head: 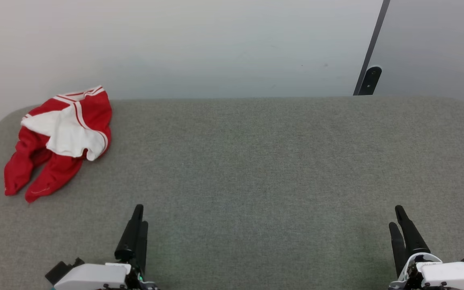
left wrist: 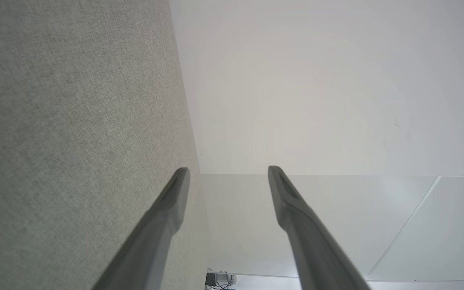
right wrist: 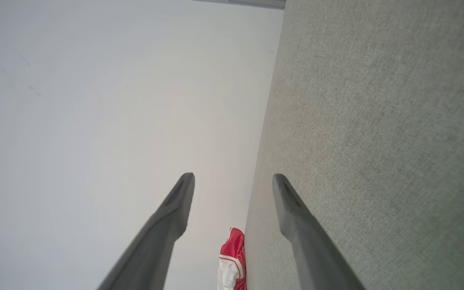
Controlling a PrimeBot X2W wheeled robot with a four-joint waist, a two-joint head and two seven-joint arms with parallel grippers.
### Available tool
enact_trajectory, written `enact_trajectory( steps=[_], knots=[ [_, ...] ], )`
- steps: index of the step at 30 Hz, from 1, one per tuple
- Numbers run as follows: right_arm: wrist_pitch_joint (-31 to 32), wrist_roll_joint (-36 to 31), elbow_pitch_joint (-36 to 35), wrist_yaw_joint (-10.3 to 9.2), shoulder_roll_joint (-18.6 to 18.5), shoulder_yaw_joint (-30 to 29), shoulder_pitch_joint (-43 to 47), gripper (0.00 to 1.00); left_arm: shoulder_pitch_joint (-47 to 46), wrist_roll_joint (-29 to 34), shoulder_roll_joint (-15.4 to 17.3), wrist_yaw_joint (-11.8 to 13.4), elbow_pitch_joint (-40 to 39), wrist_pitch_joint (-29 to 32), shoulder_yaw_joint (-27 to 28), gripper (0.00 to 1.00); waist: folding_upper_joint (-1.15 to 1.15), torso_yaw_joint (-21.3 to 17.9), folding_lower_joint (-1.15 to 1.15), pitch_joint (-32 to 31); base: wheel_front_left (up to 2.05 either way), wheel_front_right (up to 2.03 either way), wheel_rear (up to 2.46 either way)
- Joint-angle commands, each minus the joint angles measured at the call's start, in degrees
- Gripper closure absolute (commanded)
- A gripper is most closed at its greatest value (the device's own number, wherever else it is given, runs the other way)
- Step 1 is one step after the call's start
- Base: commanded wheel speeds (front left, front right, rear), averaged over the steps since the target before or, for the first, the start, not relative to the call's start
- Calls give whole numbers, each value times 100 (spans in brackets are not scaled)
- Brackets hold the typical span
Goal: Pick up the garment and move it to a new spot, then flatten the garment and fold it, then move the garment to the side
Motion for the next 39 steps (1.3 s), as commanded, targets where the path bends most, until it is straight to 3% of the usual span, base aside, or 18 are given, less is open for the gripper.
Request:
enact_trajectory(
  steps=[1,11,28,39],
  knots=[
    [-75,-84,-107,4,-27,65,-43,0,-64,81,32,27,-152,-61,-63,0,0,-3,0,-1,0,0,0],
    [-306,-845,-183,4,-33,149,-3,0,-21,709,40,103,-334,-292,-264,0,0,-24,0,-12,0,0,0],
    [-648,-3884,-694,4,-42,5,146,0,66,3680,320,279,-423,-634,-502,0,0,-59,0,-45,0,0,0],
    [-839,-5450,-790,4,-47,-40,263,0,188,5135,544,293,-685,-828,-559,0,0,-73,0,-63,0,0,0]
  ],
)
